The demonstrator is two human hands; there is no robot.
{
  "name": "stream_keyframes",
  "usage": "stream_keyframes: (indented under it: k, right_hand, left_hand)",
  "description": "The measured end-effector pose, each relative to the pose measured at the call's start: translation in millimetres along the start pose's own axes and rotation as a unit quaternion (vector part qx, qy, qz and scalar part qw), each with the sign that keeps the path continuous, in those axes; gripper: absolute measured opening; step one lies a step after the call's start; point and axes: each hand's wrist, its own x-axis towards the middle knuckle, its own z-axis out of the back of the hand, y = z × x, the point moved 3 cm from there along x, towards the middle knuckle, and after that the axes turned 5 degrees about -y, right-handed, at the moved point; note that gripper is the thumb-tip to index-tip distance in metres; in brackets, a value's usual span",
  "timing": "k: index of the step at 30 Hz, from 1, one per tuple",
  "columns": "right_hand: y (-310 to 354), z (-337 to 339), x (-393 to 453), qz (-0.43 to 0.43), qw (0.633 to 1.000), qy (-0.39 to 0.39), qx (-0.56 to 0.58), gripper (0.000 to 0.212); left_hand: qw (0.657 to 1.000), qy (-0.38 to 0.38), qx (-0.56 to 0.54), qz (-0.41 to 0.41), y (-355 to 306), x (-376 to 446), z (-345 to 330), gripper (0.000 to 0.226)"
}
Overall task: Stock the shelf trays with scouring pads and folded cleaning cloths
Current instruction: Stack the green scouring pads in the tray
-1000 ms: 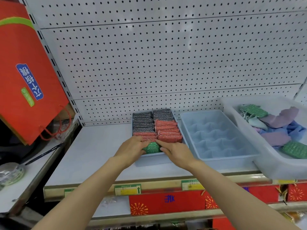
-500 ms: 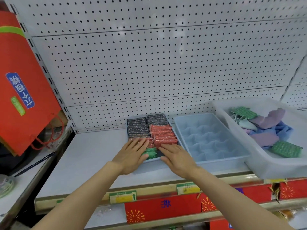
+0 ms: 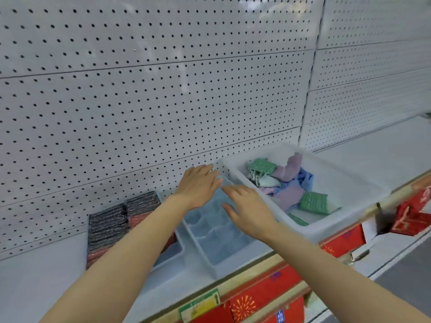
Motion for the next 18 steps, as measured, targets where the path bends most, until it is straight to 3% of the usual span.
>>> stream_keyframes:
  k: [6,12,15,18]
  right_hand:
    - [-120.0,45.0,0.9,-0.099,0.993,-0.003,-0.062,0.045]
    - [-221.4,66.3,-2.6,-0.152,0.979,0.047,-0.126,0.049]
    - [-255.6,70.6,-2.5,-0.157,0.973,0.075,-0.150,0.052]
    - [-276.2,69.4,-2.4,-0.148,0.973,0.095,-0.148,0.051]
  left_hand:
    - [0.998,0.027,-0.017,-0.054,-65.3,98.1,-28.6,0.050]
    - [0.991,0.122,-0.051,-0.010,-112.1,193.5,-90.8,0.042]
    - [0.992,0.124,-0.014,0.005,-122.8,227.3,-130.8,0.054]
    - [0.983,0.175,0.011,0.052,-126.2,245.8,-160.4,0.068]
